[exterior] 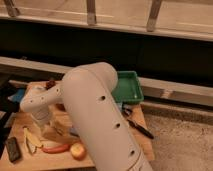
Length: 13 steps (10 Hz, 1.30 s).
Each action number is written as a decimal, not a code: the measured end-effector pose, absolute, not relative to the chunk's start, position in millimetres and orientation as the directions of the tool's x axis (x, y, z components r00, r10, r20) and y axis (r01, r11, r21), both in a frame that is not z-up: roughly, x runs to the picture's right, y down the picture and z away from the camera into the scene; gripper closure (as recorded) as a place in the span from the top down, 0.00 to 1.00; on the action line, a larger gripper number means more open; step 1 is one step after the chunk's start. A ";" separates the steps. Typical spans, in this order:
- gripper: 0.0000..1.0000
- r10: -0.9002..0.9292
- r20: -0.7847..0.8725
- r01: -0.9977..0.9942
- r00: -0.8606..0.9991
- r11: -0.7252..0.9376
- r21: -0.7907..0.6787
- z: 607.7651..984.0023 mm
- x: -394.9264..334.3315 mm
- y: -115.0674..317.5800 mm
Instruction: Place fork in tray
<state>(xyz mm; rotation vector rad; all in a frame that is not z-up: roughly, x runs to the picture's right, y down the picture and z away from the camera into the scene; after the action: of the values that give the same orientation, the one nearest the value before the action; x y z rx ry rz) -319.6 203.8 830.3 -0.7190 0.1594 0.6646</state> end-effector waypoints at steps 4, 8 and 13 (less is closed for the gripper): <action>0.08 0.508 -0.364 -0.621 0.780 0.562 -0.546 832.2 -314.5 201.4; 0.00 0.523 -0.344 -0.617 0.780 0.555 -0.558 827.3 -313.5 193.9; 0.00 0.592 -0.264 -0.607 0.762 0.509 -0.611 801.6 -314.2 162.4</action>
<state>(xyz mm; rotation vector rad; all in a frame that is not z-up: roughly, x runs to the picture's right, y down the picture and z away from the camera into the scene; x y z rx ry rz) -314.2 162.4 801.6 -0.7445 0.0217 0.7221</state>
